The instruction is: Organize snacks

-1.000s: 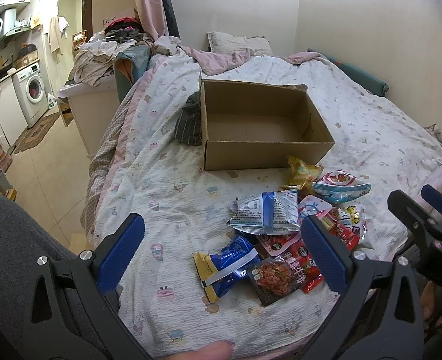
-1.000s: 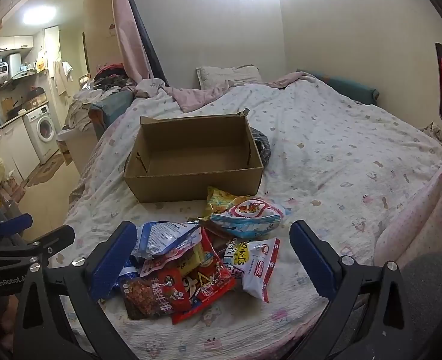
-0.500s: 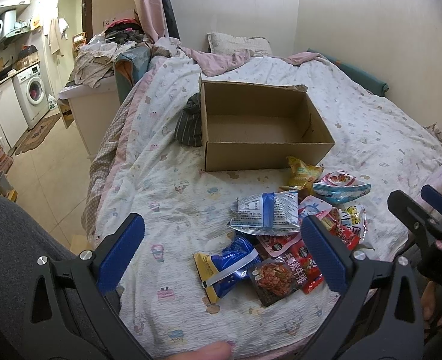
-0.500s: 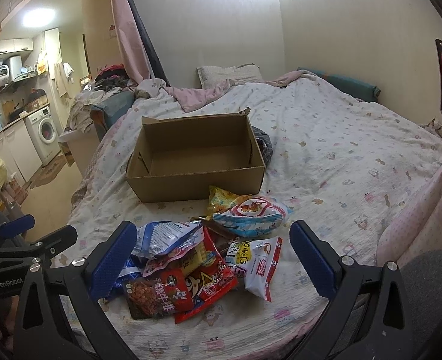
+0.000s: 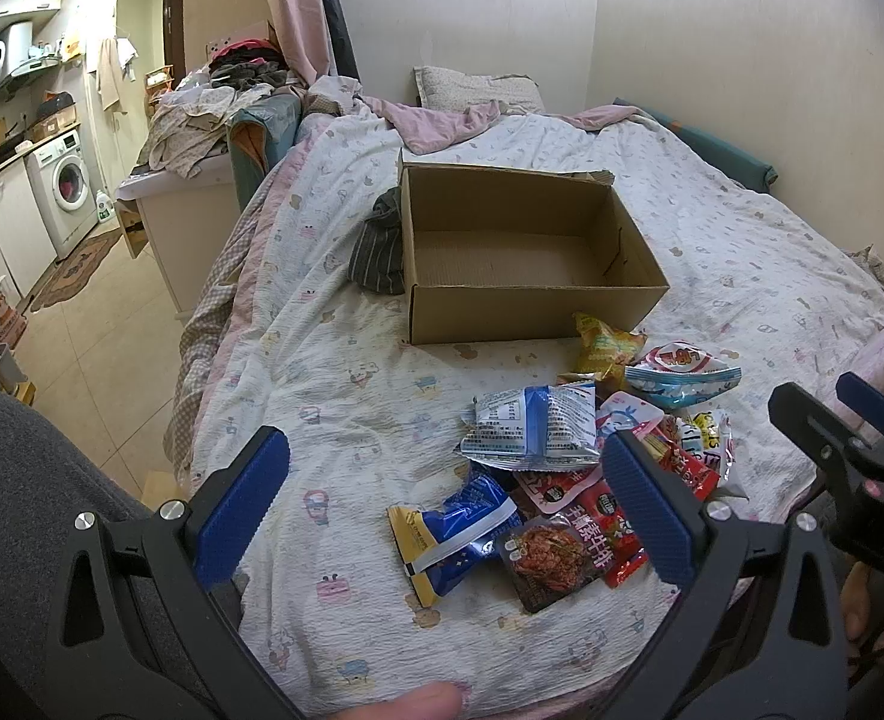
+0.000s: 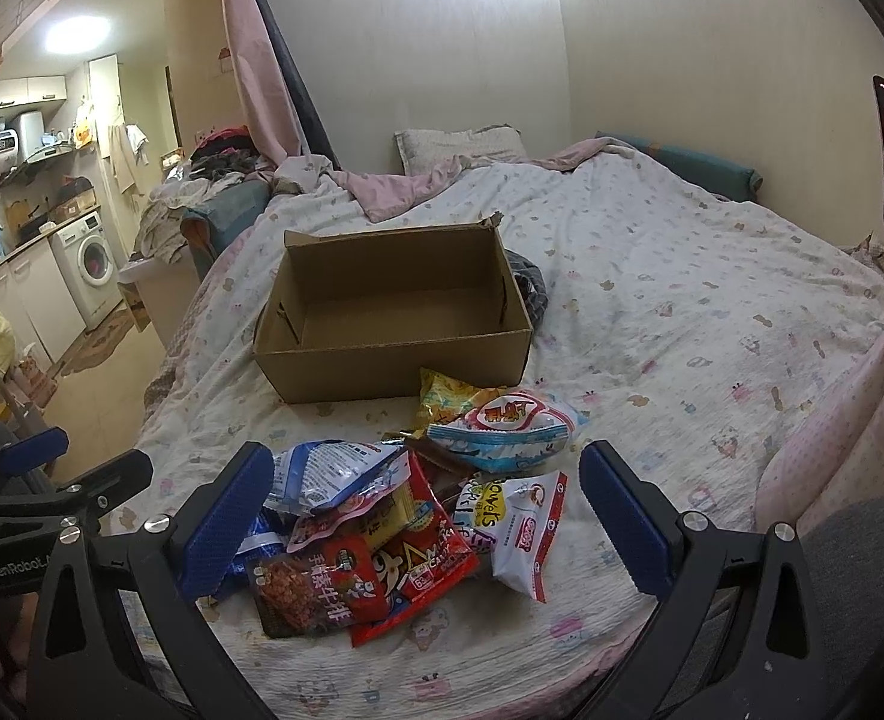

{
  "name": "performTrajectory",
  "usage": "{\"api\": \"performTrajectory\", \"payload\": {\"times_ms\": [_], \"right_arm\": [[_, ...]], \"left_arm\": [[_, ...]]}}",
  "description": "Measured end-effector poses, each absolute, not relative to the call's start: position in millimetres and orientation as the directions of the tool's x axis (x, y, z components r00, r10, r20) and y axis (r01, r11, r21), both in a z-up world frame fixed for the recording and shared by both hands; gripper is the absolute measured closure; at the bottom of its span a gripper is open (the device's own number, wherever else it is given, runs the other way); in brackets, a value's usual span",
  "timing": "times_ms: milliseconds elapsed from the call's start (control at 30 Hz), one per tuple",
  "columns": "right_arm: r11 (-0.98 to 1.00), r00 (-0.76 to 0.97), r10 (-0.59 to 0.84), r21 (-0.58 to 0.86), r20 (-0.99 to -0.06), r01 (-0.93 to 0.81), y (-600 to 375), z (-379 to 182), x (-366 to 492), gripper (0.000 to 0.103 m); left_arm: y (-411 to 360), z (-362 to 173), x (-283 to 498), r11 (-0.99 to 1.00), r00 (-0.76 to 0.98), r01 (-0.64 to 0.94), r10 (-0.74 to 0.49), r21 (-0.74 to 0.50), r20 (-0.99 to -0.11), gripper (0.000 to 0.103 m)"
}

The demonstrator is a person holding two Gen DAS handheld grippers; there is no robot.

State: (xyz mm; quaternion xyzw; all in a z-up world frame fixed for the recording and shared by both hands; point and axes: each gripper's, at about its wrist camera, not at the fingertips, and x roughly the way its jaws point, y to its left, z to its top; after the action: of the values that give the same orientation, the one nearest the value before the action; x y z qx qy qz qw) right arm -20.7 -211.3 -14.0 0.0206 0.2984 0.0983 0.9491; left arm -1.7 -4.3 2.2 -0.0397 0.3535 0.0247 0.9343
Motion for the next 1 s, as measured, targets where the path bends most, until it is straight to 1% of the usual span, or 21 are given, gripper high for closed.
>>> {"api": "performTrajectory", "payload": {"times_ms": [1000], "right_arm": [[0.979,0.802,0.201,0.108,-0.563,-0.17,-217.2,-10.6,-21.3,0.0]], "left_arm": [[-4.8,2.1,-1.5,0.996,0.749,-0.076,0.02,-0.055,-0.663,0.0]]}}
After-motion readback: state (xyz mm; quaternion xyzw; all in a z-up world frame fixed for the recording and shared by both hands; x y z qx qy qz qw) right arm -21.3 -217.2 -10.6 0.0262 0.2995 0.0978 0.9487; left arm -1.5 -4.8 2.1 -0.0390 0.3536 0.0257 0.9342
